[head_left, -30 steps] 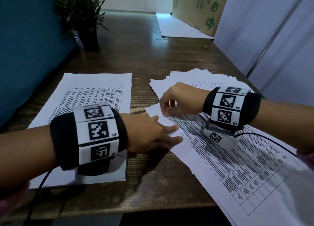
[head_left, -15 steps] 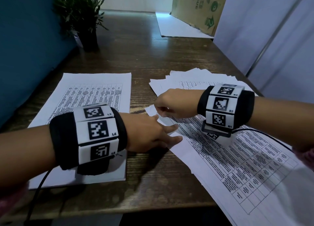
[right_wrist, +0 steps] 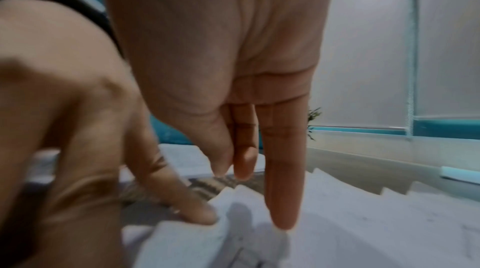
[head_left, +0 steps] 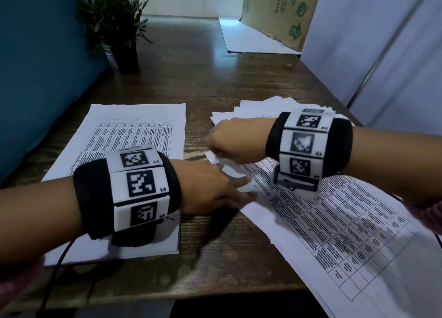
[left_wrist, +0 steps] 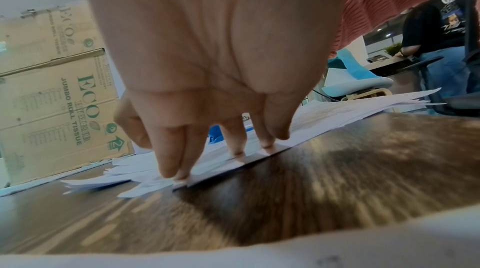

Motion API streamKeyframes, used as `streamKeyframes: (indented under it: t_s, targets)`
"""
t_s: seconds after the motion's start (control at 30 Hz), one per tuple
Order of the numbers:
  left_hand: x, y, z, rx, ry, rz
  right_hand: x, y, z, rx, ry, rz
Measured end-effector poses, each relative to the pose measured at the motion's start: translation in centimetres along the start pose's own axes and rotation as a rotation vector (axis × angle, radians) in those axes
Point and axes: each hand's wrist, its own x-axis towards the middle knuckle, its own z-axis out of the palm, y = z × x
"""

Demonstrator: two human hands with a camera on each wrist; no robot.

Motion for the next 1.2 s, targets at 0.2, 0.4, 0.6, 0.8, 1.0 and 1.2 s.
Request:
streamKeyframes:
  t_s: [0.2, 0.4, 0.6, 0.8, 1.0, 1.2]
  targets:
    - [0.1, -0.1, 0.0, -0.008, -0.004, -0.007, -2.3, 5.6, -0.2, 0.231, 0.12, 0.281]
    - [0.6, -0.6, 0.6, -0.024, 0.015, 0.002, -3.9, 7.6, 1.4, 0.263, 0.051, 0.41]
    - [0.4, -0.3, 0.4, -0.036, 0.0, -0.014, -3.6, 7.3, 2.5, 0.211, 0.052, 0.42]
    - [0.5, -0.4, 0.4, -0.037, -0.004, -0.01, -3.2, 7.3, 2.7, 0.208, 0.02, 0.385]
    - [0.3, -0.2, 0.2, -0.015, -0.013, -0.018, -3.0, 6.8, 3.3, 0.175, -0.027, 0.343]
    - [0.3, -0.3, 0.3, 0.003, -0.021, -0.017, -3.1, 7.0, 3.9, 0.217, -0.111, 0.338]
